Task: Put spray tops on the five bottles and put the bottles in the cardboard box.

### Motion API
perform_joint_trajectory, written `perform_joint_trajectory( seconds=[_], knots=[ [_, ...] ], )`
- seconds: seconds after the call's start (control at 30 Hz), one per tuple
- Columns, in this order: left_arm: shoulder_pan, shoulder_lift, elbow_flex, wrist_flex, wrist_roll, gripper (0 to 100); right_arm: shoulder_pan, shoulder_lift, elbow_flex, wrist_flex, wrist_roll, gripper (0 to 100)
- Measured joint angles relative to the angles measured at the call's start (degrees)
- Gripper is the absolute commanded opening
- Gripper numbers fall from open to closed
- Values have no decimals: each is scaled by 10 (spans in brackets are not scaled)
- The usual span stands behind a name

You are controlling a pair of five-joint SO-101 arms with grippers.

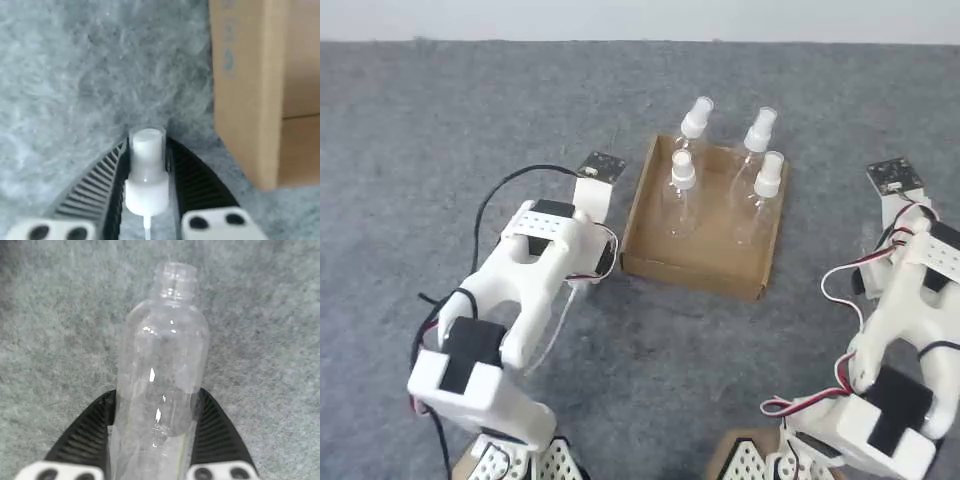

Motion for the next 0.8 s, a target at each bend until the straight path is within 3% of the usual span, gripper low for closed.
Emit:
perform_joint_trajectory(
  seconds=[0.27, 0.5, 0.8],
  knots=[
    [-3, -149, 31, 33, 4, 12, 0, 0, 0, 0, 0, 13],
    [-3, -337, 101, 81, 8, 12, 0, 0, 0, 0, -7, 169],
    [-3, -447, 208, 65, -12, 12, -10, 17, 0, 0, -11, 225]
  ],
)
